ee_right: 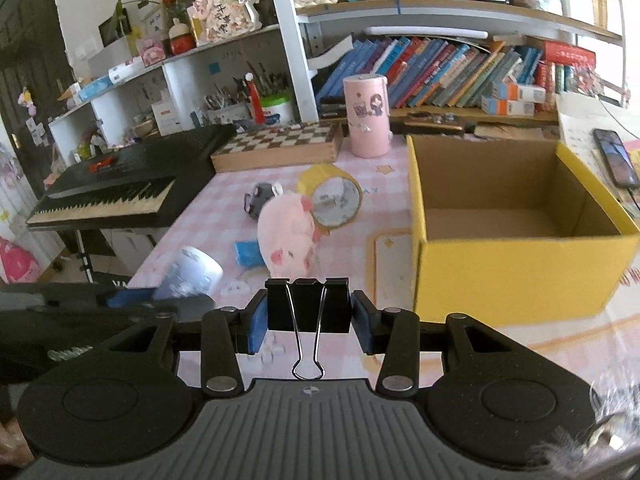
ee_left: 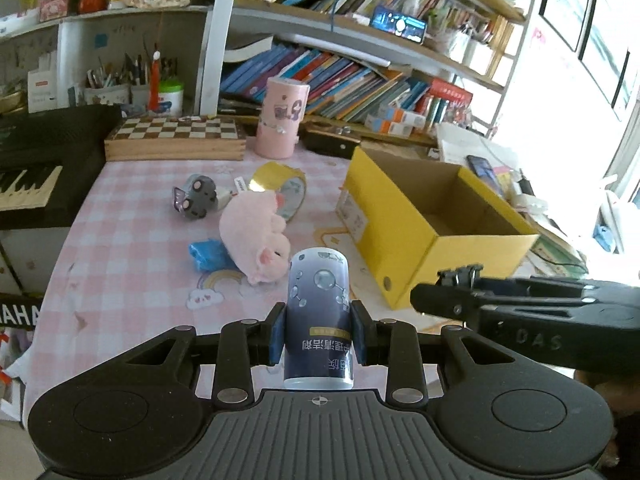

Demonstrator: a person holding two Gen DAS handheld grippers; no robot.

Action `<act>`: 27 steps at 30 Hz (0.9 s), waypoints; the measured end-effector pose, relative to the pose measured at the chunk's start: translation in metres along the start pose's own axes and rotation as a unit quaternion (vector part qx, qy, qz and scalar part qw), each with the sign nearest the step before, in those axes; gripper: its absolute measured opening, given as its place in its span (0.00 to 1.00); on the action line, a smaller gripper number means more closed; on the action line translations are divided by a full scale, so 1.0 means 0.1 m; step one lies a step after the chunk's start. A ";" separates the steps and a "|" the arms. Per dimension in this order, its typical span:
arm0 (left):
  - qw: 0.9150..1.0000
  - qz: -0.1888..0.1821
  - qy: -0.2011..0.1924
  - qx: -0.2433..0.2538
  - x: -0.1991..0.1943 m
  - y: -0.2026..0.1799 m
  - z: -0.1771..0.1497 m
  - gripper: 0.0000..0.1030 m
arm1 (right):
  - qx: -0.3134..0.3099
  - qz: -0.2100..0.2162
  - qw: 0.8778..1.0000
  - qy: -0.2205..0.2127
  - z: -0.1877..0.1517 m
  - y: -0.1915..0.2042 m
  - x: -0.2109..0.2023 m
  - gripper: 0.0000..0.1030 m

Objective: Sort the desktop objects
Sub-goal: 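Carry the spray bottle in the left tool while the right tool carries the clip to the yellow box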

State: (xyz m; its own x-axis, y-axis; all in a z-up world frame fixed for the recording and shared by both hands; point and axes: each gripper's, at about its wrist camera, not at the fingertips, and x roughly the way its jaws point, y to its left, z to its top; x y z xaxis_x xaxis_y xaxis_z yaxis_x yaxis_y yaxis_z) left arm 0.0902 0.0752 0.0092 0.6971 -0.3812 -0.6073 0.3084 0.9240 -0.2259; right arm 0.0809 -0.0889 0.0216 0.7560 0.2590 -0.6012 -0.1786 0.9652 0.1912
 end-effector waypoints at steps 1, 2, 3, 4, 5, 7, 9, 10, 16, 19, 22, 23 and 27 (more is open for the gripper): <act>1.000 -0.002 -0.002 -0.001 -0.06 -0.02 -0.04 0.30 | 0.001 -0.002 1.000 0.001 -0.04 0.00 -0.04 0.39; 1.000 -0.003 -0.003 -0.003 -0.10 -0.03 -0.07 0.30 | 0.003 -0.004 1.000 0.002 -0.08 0.00 -0.08 0.39; 1.000 -0.005 -0.003 -0.005 -0.15 -0.05 -0.11 0.30 | 0.004 -0.005 1.000 0.003 -0.12 0.01 -0.13 0.39; 1.000 -0.006 -0.003 -0.006 -0.19 -0.07 -0.15 0.30 | 0.004 -0.006 1.000 0.003 -0.16 0.02 -0.19 0.39; 1.000 -0.007 -0.003 -0.009 -0.22 -0.09 -0.19 0.30 | 0.003 -0.007 1.000 0.002 -0.19 0.03 -0.23 0.39; 1.000 -0.012 -0.003 -0.012 -0.29 -0.14 -0.26 0.30 | -0.003 -0.007 1.000 -0.001 -0.27 0.06 -0.34 0.39; 1.000 -0.015 -0.005 -0.012 -0.35 -0.18 -0.31 0.30 | -0.006 -0.007 1.000 -0.002 -0.33 0.09 -0.43 0.39; 1.000 -0.016 -0.006 -0.010 -0.38 -0.21 -0.33 0.30 | -0.005 -0.007 1.000 -0.001 -0.37 0.09 -0.47 0.39; 1.000 -0.027 -0.010 0.002 -0.50 -0.34 -0.42 0.30 | 0.001 -0.011 1.000 -0.003 -0.50 0.08 -0.64 0.39; 0.999 -0.034 -0.008 0.012 -0.51 -0.43 -0.45 0.30 | 0.010 -0.015 1.000 0.000 -0.55 0.05 -0.70 0.39; 0.999 -0.046 -0.001 0.022 -0.49 -0.51 -0.47 0.30 | 0.018 -0.022 1.000 0.003 -0.60 0.01 -0.76 0.39; 0.998 -0.050 0.002 0.024 -0.48 -0.53 -0.47 0.30 | 0.021 -0.027 0.999 0.002 -0.62 0.00 -0.79 0.39; 0.997 -0.071 0.014 0.041 -0.45 -0.63 -0.51 0.30 | 0.034 -0.041 0.999 0.003 -0.66 -0.05 -0.86 0.39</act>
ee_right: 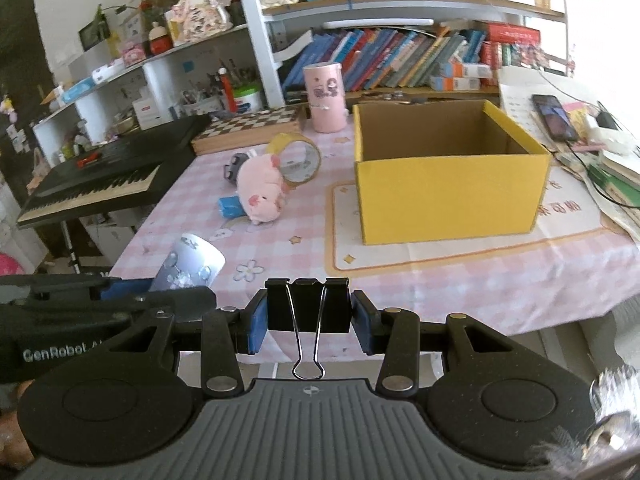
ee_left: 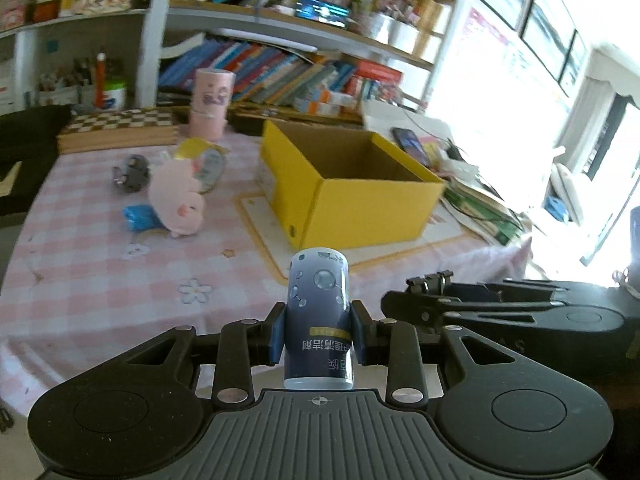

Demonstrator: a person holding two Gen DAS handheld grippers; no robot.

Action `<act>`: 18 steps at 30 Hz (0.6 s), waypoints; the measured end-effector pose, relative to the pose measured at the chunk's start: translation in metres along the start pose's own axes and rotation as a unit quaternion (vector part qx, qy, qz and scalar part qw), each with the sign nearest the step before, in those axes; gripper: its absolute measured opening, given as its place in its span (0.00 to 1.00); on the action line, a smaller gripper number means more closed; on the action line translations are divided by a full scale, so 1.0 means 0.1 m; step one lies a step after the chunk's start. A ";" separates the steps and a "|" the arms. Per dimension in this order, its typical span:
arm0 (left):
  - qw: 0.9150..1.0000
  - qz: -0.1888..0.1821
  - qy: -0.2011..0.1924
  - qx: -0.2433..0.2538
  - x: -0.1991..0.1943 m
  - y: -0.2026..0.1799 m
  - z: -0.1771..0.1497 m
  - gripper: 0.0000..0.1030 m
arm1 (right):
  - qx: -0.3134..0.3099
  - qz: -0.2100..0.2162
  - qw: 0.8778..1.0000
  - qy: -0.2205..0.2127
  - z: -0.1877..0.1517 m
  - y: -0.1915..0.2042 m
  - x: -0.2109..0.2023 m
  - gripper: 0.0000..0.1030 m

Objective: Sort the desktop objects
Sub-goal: 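Carry the spray bottle in the left tool while the right tool carries the clip to the yellow box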

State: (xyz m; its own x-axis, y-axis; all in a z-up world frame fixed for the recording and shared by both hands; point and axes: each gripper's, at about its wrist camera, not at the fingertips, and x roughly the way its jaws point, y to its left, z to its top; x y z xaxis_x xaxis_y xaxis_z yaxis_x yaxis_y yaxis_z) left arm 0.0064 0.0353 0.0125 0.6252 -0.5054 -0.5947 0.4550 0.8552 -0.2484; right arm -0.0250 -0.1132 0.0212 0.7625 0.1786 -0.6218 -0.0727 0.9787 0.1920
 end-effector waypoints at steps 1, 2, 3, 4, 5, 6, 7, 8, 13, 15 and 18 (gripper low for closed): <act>1.000 -0.004 0.001 0.004 0.01 -0.03 -0.01 0.30 | 0.002 -0.002 1.000 0.000 -0.01 -0.02 -0.01 0.39; 1.000 -0.006 0.001 0.007 0.01 -0.05 -0.01 0.30 | 0.003 -0.005 1.000 0.001 -0.02 -0.03 -0.03 0.39; 1.000 -0.009 0.000 0.009 0.01 -0.06 -0.01 0.30 | 0.005 -0.008 1.000 0.001 -0.03 -0.04 -0.04 0.39; 1.000 -0.012 -0.001 0.010 0.02 -0.08 -0.01 0.30 | 0.007 -0.012 1.000 0.001 -0.04 -0.06 -0.06 0.39; 1.000 -0.014 -0.001 0.011 0.03 -0.09 -0.01 0.30 | 0.008 -0.015 1.000 0.001 -0.05 -0.07 -0.07 0.39; 1.000 -0.017 -0.001 0.011 0.04 -0.10 -0.01 0.30 | 0.011 -0.020 1.000 0.001 -0.05 -0.09 -0.09 0.39; 1.000 -0.021 -0.001 0.011 0.05 -0.12 -0.01 0.30 | 0.013 -0.023 1.000 0.000 -0.06 -0.11 -0.11 0.39; 1.000 -0.023 -0.001 0.012 0.06 -0.13 0.00 0.30 | 0.016 -0.027 1.000 0.000 -0.06 -0.13 -0.13 0.39; 0.999 -0.038 0.000 0.021 0.13 -0.20 0.03 0.30 | 0.023 -0.039 0.999 0.000 -0.07 -0.21 -0.16 0.39; 0.999 -0.042 0.002 0.025 0.17 -0.22 0.04 0.30 | 0.025 -0.044 0.999 0.000 -0.07 -0.24 -0.17 0.39; 0.998 -0.052 0.004 0.035 0.21 -0.27 0.07 0.30 | 0.033 -0.053 0.998 -0.001 -0.07 -0.29 -0.19 0.39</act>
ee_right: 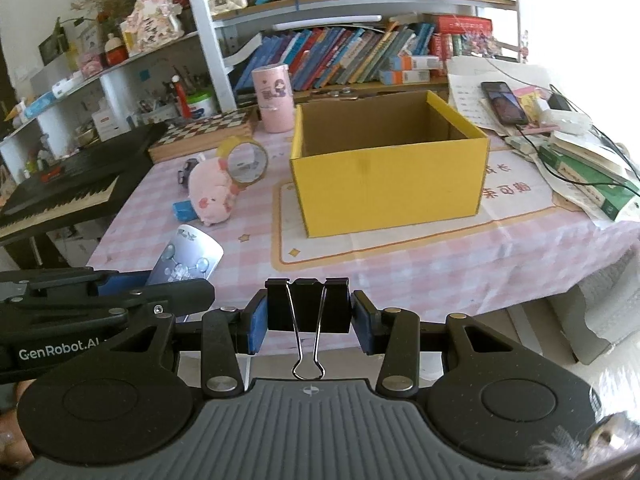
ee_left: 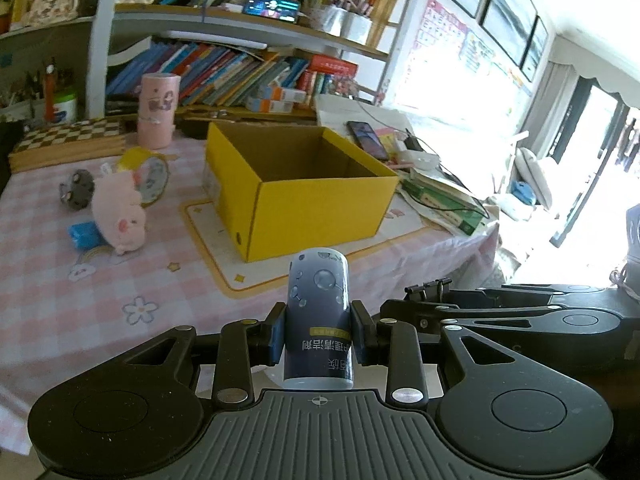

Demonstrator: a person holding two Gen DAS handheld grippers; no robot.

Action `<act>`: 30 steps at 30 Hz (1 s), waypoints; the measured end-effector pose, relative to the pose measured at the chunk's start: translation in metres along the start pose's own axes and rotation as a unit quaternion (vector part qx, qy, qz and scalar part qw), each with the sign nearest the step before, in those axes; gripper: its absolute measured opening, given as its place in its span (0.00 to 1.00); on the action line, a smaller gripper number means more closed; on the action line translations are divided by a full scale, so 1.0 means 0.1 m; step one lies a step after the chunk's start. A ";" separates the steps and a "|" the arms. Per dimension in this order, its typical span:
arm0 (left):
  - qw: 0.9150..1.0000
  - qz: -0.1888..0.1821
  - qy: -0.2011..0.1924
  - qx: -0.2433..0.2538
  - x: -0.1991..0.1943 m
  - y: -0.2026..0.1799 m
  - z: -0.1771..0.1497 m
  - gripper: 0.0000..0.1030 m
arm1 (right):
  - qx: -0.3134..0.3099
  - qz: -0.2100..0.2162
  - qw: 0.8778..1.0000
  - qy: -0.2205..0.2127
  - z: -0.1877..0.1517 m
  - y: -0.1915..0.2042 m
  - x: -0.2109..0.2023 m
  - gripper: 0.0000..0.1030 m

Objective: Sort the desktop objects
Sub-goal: 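Carry the spray bottle in the left tool while the right tool carries the clip to the yellow box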

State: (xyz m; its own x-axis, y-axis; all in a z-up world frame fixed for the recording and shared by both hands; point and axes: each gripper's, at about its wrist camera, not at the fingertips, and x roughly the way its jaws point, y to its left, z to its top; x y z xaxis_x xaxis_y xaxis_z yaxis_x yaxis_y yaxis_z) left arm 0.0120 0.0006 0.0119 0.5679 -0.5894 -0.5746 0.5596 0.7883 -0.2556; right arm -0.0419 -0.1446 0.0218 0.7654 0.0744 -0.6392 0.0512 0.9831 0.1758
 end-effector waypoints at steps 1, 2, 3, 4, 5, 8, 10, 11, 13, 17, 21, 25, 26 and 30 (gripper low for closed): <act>1.000 -0.003 0.001 0.003 0.02 -0.02 0.01 0.30 | 0.003 -0.003 1.000 -0.001 0.01 -0.02 0.00 0.39; 1.000 -0.008 0.002 0.007 0.04 -0.03 0.02 0.30 | 0.007 -0.007 1.000 -0.002 0.01 -0.05 -0.01 0.39; 1.000 -0.012 0.004 0.010 0.06 -0.05 0.03 0.30 | 0.009 -0.011 1.000 -0.002 0.01 -0.07 -0.02 0.39; 1.000 -0.015 0.006 0.012 0.08 -0.06 0.03 0.30 | 0.011 -0.013 1.000 -0.002 0.01 -0.08 -0.02 0.39; 1.000 -0.017 0.009 0.013 0.11 -0.07 0.04 0.30 | 0.013 -0.017 1.000 -0.001 0.01 -0.10 -0.01 0.39; 0.999 -0.024 0.015 0.016 0.16 -0.10 0.05 0.30 | 0.018 -0.023 1.000 0.004 -0.01 -0.15 -0.01 0.39; 0.999 -0.028 0.017 0.021 0.18 -0.13 0.05 0.30 | 0.021 -0.027 0.999 0.004 -0.02 -0.17 -0.03 0.39; 0.999 -0.030 0.018 0.023 0.18 -0.15 0.05 0.30 | 0.023 -0.028 0.999 0.003 -0.03 -0.18 -0.03 0.39; 0.999 -0.033 0.021 0.028 0.19 -0.17 0.04 0.30 | 0.026 -0.031 0.999 0.004 -0.05 -0.20 -0.04 0.39; 0.999 -0.034 0.020 0.033 0.18 -0.20 0.03 0.30 | 0.032 -0.035 0.999 0.002 -0.09 -0.22 -0.08 0.39; 0.998 -0.035 0.022 0.036 0.18 -0.23 0.02 0.30 | 0.036 -0.037 0.999 -0.001 -0.11 -0.23 -0.11 0.39; 0.998 -0.035 0.022 0.041 0.20 -0.25 0.03 0.30 | 0.041 -0.036 0.998 -0.002 -0.12 -0.26 -0.12 0.39; 0.998 -0.035 0.022 0.042 0.20 -0.25 0.03 0.30 | 0.041 -0.036 0.999 -0.002 -0.12 -0.26 -0.12 0.39; 0.998 -0.033 0.020 0.046 0.24 -0.28 0.05 0.30 | 0.041 -0.036 0.998 -0.003 -0.11 -0.29 -0.11 0.39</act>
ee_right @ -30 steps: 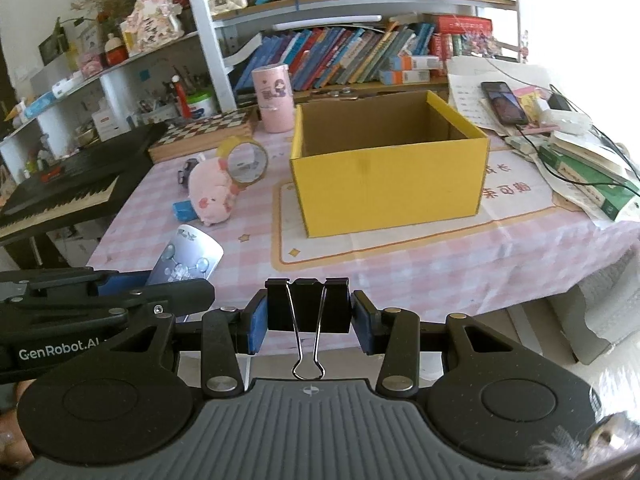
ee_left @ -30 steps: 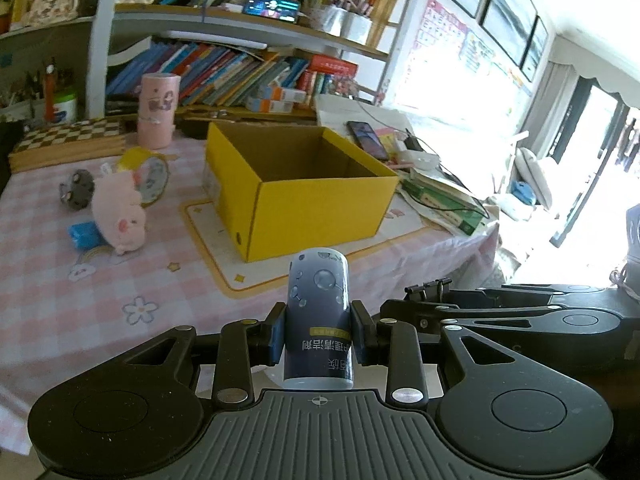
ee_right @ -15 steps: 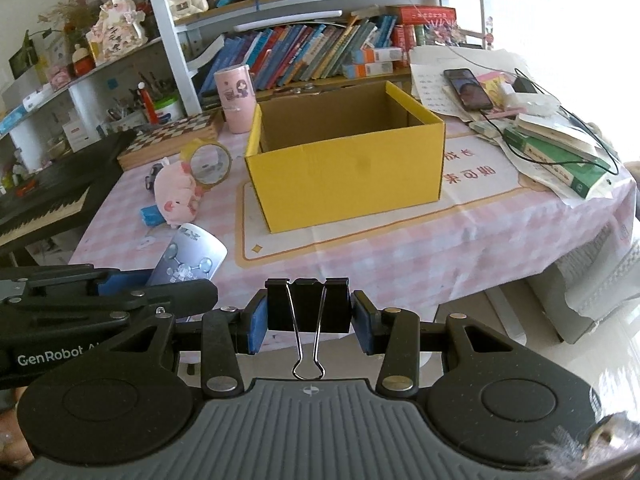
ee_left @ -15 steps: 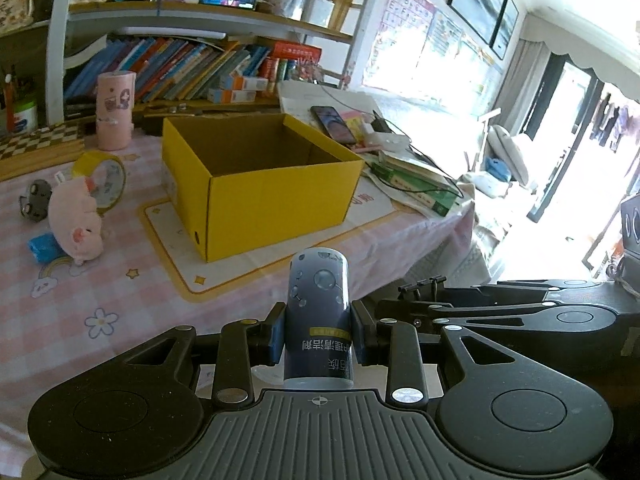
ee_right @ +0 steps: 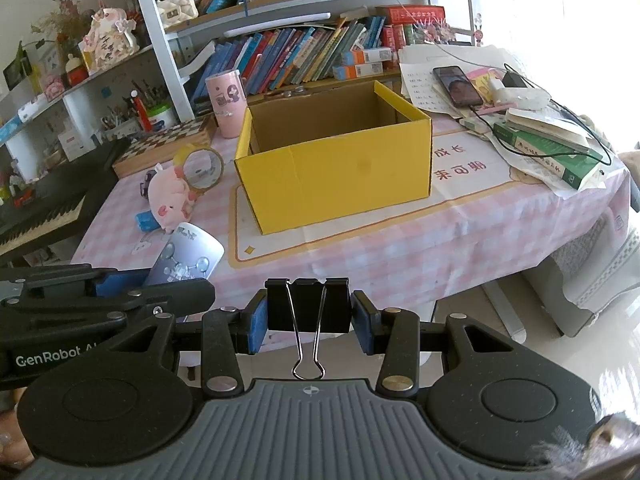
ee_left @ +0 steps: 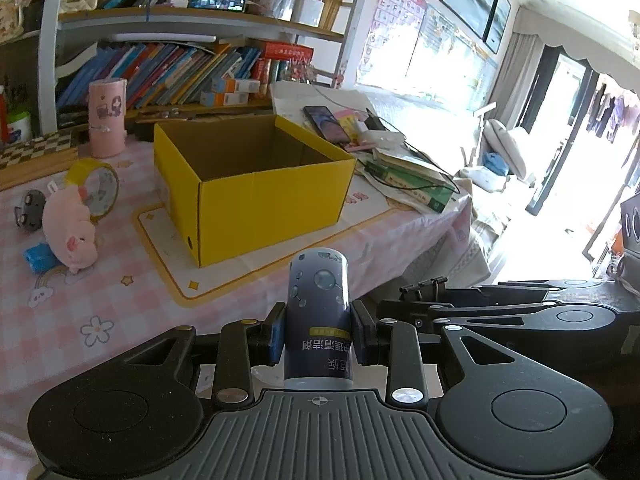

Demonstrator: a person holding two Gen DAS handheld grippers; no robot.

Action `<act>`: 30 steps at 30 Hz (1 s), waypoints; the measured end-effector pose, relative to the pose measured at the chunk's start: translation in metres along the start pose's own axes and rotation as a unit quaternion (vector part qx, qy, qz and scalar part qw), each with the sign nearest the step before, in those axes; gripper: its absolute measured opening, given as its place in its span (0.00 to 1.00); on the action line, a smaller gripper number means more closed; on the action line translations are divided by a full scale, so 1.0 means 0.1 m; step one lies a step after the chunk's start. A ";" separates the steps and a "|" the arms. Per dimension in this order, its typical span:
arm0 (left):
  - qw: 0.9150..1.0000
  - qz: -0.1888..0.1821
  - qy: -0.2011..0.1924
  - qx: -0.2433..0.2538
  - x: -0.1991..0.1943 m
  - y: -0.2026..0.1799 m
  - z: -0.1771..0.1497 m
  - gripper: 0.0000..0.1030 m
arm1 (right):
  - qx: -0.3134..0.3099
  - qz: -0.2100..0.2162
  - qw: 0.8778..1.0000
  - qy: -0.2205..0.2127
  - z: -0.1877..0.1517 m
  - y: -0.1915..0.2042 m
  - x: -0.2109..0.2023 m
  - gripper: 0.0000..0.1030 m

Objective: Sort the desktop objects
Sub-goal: 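Carry the spray bottle in the left tool while the right tool carries the clip to the yellow box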

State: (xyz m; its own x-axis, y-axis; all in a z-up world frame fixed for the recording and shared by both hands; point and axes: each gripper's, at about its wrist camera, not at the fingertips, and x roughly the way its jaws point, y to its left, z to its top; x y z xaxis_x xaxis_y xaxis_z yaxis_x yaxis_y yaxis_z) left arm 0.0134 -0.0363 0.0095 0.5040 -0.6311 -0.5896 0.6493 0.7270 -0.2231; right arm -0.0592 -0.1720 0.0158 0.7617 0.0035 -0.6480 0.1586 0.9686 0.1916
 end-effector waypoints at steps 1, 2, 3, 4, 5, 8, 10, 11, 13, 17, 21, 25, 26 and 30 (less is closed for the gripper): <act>1.000 0.000 -0.001 0.001 0.01 0.00 0.01 0.30 | 0.000 0.000 1.000 0.000 0.01 -0.01 0.01 0.39; 1.000 0.000 -0.001 0.001 0.03 0.00 0.02 0.30 | 0.000 0.000 1.000 -0.001 0.02 -0.02 0.01 0.39; 1.000 0.000 -0.002 0.002 0.05 0.00 0.04 0.30 | 0.000 0.000 1.000 -0.002 0.04 -0.04 0.03 0.39; 1.000 0.000 -0.003 0.003 0.07 -0.01 0.07 0.30 | 0.000 0.000 1.000 -0.002 0.06 -0.06 0.04 0.39; 1.000 0.001 -0.004 0.004 0.10 -0.01 0.09 0.30 | 0.001 -0.001 1.000 -0.002 0.09 -0.09 0.06 0.39; 1.000 0.000 -0.005 0.009 0.17 -0.01 0.17 0.30 | 0.002 -0.001 1.000 -0.003 0.17 -0.14 0.12 0.39; 1.000 -0.002 -0.005 0.013 0.24 -0.01 0.23 0.30 | 0.001 -0.001 1.000 -0.003 0.24 -0.18 0.18 0.39; 1.000 -0.002 -0.005 0.016 0.26 -0.02 0.25 0.30 | 0.001 0.000 1.000 -0.003 0.28 -0.20 0.21 0.39; 1.000 0.000 -0.010 0.025 0.32 -0.02 0.32 0.30 | 0.000 0.002 1.000 -0.002 0.36 -0.24 0.27 0.39; 0.999 0.008 -0.023 0.034 0.44 0.00 0.47 0.30 | -0.008 0.008 1.000 -0.006 0.57 -0.32 0.44 0.39; 0.999 0.016 -0.033 0.027 0.55 0.06 0.66 0.30 | -0.023 0.015 0.999 -0.017 0.81 -0.39 0.58 0.39; 0.998 0.026 -0.050 0.012 0.65 0.13 0.88 0.30 | -0.043 0.029 0.998 -0.032 1.06 -0.45 0.70 0.39; 0.998 0.029 -0.056 0.007 0.68 0.15 0.95 0.30 | -0.048 0.034 0.998 -0.036 1.14 -0.46 0.74 0.39; 0.996 0.046 -0.075 -0.008 0.78 0.23 1.17 0.30 | -0.065 0.054 0.995 -0.047 1.42 -0.52 0.91 0.39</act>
State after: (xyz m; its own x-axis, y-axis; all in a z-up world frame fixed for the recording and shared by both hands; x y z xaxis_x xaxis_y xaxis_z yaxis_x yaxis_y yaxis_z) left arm 0.1343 -0.1004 0.0486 0.6411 -0.5943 -0.4856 0.5884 0.7869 -0.1861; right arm 0.0911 -0.2569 0.0512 0.8260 0.0919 -0.5561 -0.0055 0.9879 0.1551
